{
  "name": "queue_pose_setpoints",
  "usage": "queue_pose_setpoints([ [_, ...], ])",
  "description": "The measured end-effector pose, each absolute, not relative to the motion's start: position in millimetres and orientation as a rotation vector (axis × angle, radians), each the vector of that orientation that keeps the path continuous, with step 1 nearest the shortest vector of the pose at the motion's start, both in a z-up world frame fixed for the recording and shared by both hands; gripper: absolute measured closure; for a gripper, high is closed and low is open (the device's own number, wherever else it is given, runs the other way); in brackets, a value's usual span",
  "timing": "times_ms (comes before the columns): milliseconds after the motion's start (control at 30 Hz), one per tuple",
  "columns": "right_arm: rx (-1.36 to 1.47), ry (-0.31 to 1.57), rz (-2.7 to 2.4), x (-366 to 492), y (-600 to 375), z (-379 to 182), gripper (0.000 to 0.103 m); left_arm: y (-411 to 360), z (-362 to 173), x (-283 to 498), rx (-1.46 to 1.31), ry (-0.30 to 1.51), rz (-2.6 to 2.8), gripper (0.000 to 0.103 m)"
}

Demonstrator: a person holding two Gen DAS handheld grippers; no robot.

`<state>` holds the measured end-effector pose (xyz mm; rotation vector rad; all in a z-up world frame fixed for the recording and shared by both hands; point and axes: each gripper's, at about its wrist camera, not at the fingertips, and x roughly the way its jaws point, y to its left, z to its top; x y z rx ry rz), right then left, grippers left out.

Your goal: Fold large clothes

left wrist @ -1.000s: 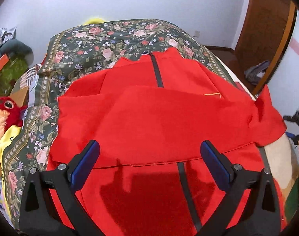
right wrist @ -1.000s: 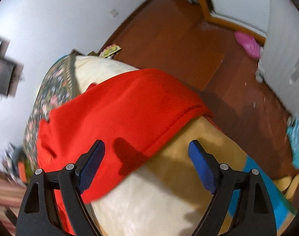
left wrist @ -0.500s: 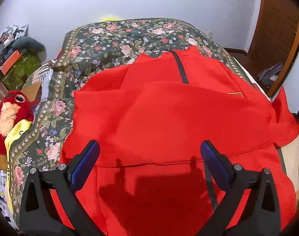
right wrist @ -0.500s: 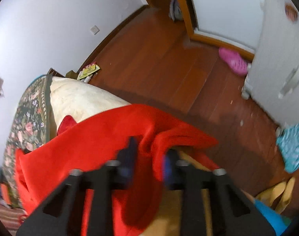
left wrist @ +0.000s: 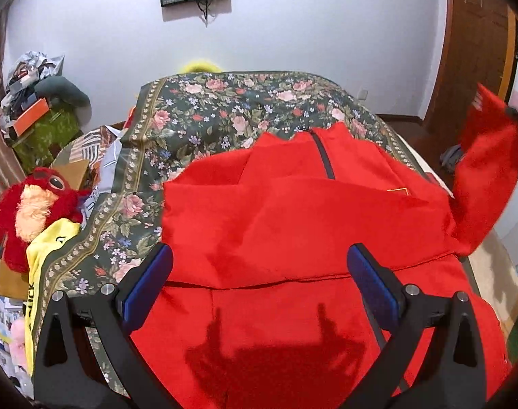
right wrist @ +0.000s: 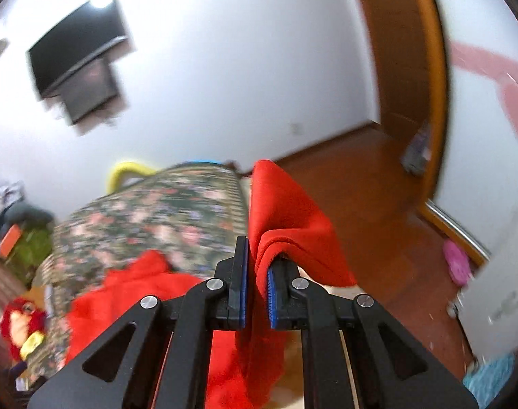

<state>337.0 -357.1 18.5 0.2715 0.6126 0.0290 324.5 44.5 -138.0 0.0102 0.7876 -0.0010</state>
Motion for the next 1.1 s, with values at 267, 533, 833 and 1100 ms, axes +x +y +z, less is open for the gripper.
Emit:
queue_pose_setpoints([
  [267,0.195,0.746,0.280,348.7,-245.0,-7.1,0.095,71.5,-135.9,301.9,0.031,0.757,0.001,0.000],
  [533,0.124,1.038,0.426,348.4,-148.3,-109.5,0.095,97.9,-151.3,285.3,0.076,0.779,0.037,0.000],
  [833,0.082,1.256,0.451,317.6,-122.4,-171.5,0.089,103.0,-167.4,277.7,0.077,0.829,0.037,0.000],
  [1100,0.003,1.265,0.507,292.2,-133.4,-157.9,0.044,81.8,-157.1,281.7,0.061,0.842,0.002,0.000],
])
